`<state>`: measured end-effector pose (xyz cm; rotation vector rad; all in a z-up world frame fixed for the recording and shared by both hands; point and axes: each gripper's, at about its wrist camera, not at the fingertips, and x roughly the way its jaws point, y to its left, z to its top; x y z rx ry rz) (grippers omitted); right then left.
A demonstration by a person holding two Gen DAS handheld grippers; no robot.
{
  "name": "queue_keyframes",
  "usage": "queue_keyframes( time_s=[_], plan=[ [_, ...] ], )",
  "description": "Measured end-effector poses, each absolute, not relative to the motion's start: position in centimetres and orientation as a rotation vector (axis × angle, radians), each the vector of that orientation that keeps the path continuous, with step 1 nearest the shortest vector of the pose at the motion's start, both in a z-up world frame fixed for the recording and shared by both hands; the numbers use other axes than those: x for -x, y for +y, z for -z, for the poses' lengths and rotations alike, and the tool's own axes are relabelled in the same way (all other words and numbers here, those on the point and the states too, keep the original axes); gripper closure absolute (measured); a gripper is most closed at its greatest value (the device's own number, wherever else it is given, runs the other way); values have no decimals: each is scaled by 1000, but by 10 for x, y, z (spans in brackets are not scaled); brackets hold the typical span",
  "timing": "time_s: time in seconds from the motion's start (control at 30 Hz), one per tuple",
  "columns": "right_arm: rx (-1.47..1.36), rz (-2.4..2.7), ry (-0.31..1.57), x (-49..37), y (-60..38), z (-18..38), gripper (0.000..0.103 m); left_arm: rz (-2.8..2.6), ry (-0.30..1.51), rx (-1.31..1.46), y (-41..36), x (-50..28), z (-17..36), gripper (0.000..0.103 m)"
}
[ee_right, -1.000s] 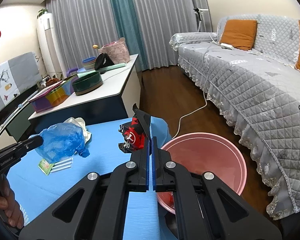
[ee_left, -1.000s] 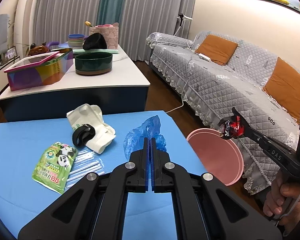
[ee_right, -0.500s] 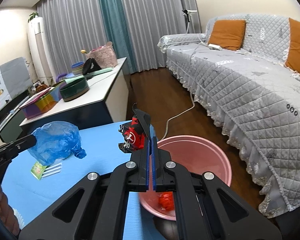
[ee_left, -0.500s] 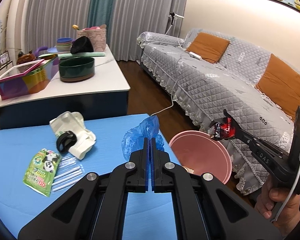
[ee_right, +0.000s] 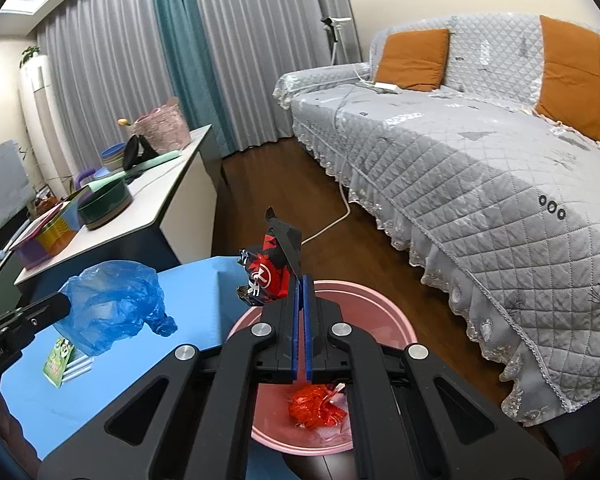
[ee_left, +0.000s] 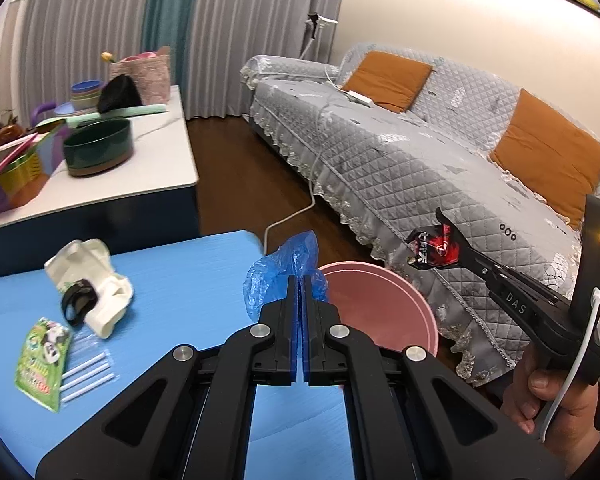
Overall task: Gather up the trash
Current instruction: 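Carry the blue plastic bag and red-black wrapper over the pink bin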
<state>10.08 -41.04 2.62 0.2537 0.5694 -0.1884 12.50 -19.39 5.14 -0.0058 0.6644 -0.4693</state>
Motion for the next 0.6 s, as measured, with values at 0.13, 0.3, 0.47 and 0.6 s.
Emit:
queue_keyframes(
  time_s=[0.13,0.3,0.47,0.6],
  plan=[
    [-264,204,576,-104,-419,-24,101,497,666,-9,-212,-132,-50,102],
    [-271,220,591,-110,-429,-17,101,525,680,-18,-236,-144,-45,102],
    [-286,235,612,-114,-440,-9,101,544,698,-21,-256,-154,-36,102],
    [-289,242,625,-116,-444,-4,101,558,720,-19,-267,-159,-26,102]
  ],
)
